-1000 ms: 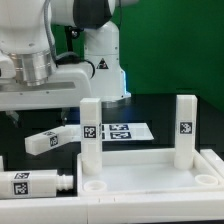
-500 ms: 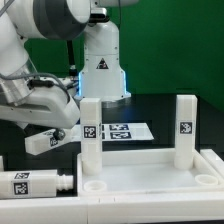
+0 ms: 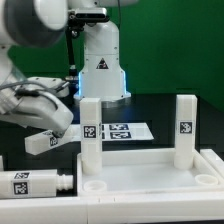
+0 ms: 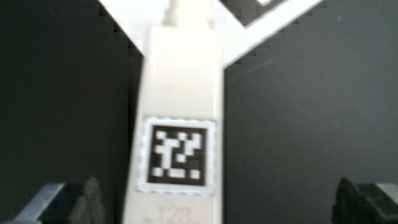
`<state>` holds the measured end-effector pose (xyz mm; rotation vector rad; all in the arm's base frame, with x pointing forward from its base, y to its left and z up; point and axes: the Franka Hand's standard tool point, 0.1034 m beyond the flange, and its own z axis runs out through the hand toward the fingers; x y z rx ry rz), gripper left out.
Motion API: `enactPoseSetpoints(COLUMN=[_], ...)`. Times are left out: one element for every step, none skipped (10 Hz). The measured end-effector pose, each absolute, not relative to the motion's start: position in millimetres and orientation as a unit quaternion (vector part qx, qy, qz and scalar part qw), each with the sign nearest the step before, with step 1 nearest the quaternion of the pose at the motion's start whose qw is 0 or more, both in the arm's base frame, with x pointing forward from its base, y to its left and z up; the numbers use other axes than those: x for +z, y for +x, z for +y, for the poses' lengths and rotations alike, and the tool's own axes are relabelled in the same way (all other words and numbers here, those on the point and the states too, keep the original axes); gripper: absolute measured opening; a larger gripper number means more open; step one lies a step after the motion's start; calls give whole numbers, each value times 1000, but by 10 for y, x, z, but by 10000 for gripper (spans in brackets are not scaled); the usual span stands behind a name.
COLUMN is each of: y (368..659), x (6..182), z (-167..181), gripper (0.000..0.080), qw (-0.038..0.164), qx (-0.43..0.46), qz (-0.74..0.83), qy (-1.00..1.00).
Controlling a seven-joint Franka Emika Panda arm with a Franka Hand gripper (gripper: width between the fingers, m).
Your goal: Assemble desk
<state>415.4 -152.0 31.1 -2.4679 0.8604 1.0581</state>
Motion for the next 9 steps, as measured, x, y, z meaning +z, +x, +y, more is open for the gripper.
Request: enactPoseSetpoints(y=[4211,4202,4141,4129,4139,4093,4079,4083,4062], x=[300,314,296,272,256,252,142,59,47], z=[-1539,-1510,-1495,-1497,-1500,-1525,-1582,-1603,-1600], gripper=[649,649,649,649,649,649,649,649,649], qw=[169,174,181,186,187,208,224,221,222], qx=[394,408,434,454,455,475,489,485,487], qz=[292,286,283,280,280,292,303,304,304], qy=[-855,-849,-836,-825,-825,-804,-787,-790,-788])
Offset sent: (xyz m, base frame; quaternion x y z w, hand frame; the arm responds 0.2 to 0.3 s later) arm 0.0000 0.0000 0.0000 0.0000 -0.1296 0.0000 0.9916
